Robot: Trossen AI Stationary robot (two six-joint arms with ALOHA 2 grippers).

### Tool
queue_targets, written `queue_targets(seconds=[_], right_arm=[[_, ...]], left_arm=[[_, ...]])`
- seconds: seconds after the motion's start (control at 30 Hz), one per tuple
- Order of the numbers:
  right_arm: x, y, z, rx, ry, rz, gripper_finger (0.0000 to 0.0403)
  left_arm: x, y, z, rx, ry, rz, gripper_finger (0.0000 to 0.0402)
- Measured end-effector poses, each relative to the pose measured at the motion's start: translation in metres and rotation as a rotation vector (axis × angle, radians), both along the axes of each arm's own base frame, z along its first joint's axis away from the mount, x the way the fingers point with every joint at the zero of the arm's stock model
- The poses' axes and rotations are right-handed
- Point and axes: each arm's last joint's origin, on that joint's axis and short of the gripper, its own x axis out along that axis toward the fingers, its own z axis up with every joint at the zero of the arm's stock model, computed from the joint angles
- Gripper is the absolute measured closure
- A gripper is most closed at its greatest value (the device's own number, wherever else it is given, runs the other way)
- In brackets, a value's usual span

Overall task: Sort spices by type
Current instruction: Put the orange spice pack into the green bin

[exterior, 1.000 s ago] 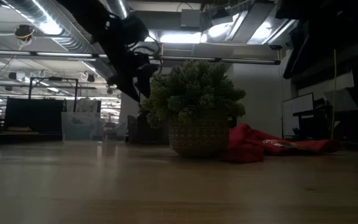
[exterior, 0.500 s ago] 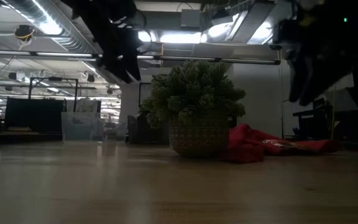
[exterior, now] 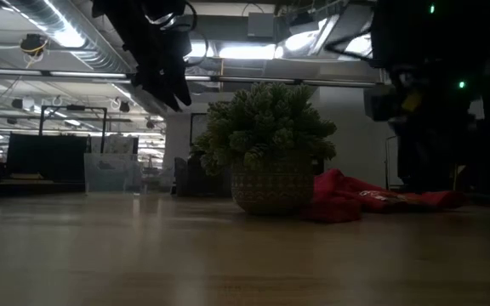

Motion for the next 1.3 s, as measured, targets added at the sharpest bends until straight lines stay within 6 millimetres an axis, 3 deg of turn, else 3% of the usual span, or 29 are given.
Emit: queue_targets(seconds=[0.27, 0.5, 0.67, 0.93, 1.3], right_arm=[[0.005, 0.001, -0.028, -0.071, 0.097, -0.007, 0.0187], [0.007, -0.001, -0.037, -0.176, 0.101, -0.005, 0.0193], [0.007, -0.001, -0.038, -0.173, 0.103, -0.008, 0.025], [0.006, 0.0, -0.039, -0.12, 0.123, -0.01, 0.0392], [0.006, 0.0, -0.039, -0.109, 0.127, -0.009, 0.0395]], left_arm=[[-0.001, 0.0, -0.001, -0.002, 0.009, 0.001, 0.0156], [-0.002, 0.0, -0.001, -0.011, 0.018, 0.007, 0.0156], [-0.002, 0.0, -0.001, -0.011, 0.017, 0.008, 0.0156], [-0.002, 0.0, -0.001, -0.013, 0.015, 0.01, 0.0156], [-0.001, 0.0, -0.001, -0.014, 0.014, 0.012, 0.0156]])
